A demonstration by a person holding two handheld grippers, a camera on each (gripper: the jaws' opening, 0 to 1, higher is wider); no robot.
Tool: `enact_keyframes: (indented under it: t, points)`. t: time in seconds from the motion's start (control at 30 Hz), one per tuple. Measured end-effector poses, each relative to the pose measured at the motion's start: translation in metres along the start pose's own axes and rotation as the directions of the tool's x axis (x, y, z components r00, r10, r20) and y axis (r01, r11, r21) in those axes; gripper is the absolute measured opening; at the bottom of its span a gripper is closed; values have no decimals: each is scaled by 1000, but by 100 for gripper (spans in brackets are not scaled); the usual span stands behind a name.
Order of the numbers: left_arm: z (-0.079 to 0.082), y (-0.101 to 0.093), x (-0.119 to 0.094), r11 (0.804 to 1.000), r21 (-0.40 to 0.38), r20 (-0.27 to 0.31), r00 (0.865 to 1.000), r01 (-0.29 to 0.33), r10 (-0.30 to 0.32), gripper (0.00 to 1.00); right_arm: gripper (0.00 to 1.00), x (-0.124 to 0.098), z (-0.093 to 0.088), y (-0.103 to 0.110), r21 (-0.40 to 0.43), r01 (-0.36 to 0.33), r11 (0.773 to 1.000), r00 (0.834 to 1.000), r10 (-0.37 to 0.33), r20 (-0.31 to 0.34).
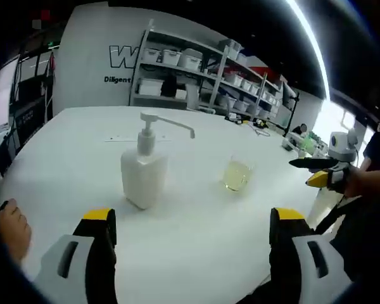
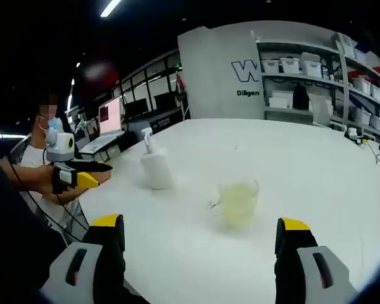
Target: Hold the bottle steady, press the pump all the way down and release, and repeat the specified number of times to dispense into the cup
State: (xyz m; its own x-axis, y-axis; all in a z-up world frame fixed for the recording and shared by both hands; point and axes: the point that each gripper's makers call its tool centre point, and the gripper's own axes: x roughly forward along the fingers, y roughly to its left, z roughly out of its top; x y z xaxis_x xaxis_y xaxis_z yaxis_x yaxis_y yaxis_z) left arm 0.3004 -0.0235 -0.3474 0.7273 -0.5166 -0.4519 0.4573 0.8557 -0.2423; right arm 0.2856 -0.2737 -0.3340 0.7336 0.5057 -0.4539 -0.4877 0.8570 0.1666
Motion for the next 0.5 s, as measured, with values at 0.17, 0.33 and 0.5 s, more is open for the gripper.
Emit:
enact_keyframes:
  t: [0.17, 0.33, 0.5]
  points:
    - [-3, 0, 0, 1000, -4, -5, 1000, 1, -1, 99, 99, 2, 2, 5, -3, -12, 1000, 1000, 12, 11]
    - [-6, -5, 0, 1000, 13, -20, 1000, 24, -23, 99, 99, 2, 8, 9, 22, -33, 999, 999, 32, 38]
    - [-6, -5, 2, 999, 31, -26, 999, 27, -26, 99, 99, 4, 4, 9, 12, -22, 1000, 1000, 22, 14]
